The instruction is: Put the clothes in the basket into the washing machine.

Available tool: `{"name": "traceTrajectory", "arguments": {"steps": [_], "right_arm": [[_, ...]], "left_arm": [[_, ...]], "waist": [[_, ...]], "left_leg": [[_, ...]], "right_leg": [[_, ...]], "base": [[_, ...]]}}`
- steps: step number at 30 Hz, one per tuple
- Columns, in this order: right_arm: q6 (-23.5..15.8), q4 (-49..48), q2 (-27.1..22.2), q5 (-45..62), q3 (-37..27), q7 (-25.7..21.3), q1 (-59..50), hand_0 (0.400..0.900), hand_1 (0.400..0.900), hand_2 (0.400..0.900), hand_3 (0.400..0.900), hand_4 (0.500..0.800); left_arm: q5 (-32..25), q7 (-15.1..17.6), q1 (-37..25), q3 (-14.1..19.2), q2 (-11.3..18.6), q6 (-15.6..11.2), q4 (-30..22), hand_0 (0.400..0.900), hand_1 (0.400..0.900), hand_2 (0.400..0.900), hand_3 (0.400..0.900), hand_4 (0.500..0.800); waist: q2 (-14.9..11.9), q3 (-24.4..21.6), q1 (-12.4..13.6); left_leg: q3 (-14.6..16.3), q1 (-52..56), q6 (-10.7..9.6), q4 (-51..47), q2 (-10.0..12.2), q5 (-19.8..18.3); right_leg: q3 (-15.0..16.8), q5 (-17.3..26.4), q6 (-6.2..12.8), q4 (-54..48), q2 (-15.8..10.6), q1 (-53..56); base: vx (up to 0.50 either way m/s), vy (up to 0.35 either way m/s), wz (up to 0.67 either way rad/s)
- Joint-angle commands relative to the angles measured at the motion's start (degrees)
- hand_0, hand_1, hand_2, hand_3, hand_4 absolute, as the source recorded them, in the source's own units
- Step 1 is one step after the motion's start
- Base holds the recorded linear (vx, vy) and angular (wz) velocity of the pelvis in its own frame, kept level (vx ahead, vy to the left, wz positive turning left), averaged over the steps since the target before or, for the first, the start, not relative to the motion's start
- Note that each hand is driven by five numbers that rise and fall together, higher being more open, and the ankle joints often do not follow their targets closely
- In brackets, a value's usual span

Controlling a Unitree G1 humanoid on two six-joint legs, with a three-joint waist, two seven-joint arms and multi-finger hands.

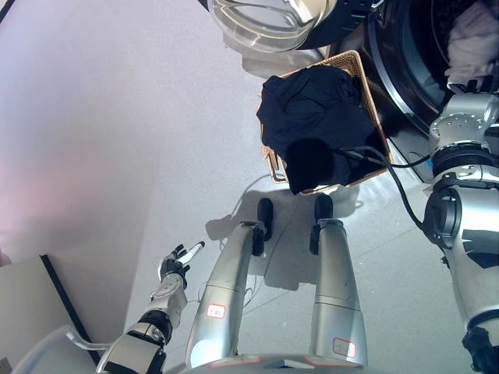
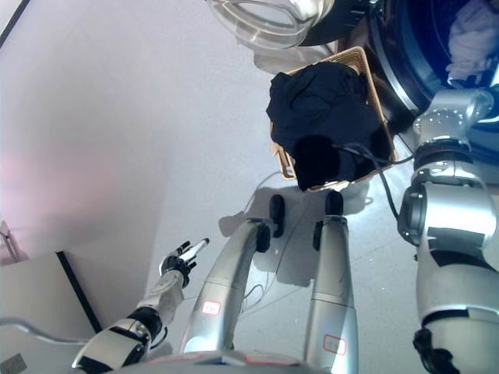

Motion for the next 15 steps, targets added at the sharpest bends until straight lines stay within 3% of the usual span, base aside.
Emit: {"name": "traceTrajectory", "arguments": {"steps": [1,5,15], "right_arm": [[-5.01,-9.58,-2.43,-4.10,4.17,4.54,0.40,0.900,0.900,0.900,0.900,0.800],[-5.94,-15.12,1.36,-4.59,4.37,6.83,5.20,0.900,0.900,0.900,0.900,0.800],[-2.62,-29.37,12.95,-16.37,7.15,9.50,25.69,0.900,0.900,0.900,0.900,0.800]], "left_arm": [[-0.21,1.66,1.43,-0.55,2.08,-0.29,4.94,0.900,0.900,0.900,0.900,0.800],[-0.60,1.60,1.51,0.76,2.58,-0.15,5.50,0.900,0.900,0.900,0.900,0.800],[0.06,0.96,1.69,5.88,2.51,0.73,7.86,0.900,0.900,0.900,0.900,0.800]], "waist": [[1.19,-1.06,-2.35],[0.40,-0.60,-3.46],[-2.12,1.20,-6.07]], "left_leg": [[-0.03,2.59,-1.21,-6.96,-0.86,-0.26],[-0.35,2.27,-1.01,-6.58,-0.73,-0.31],[-0.50,3.65,-0.41,-7.68,0.12,-0.03]], "right_leg": [[-1.17,-4.85,0.11,-1.27,1.75,3.69],[-1.62,-4.49,0.02,-1.51,2.09,3.71],[-2.34,-2.13,0.07,-4.53,2.45,6.05]], "base": [[-0.03,0.005,-0.05],[-0.04,0.008,-0.02],[-0.05,0.057,-0.07]]}}
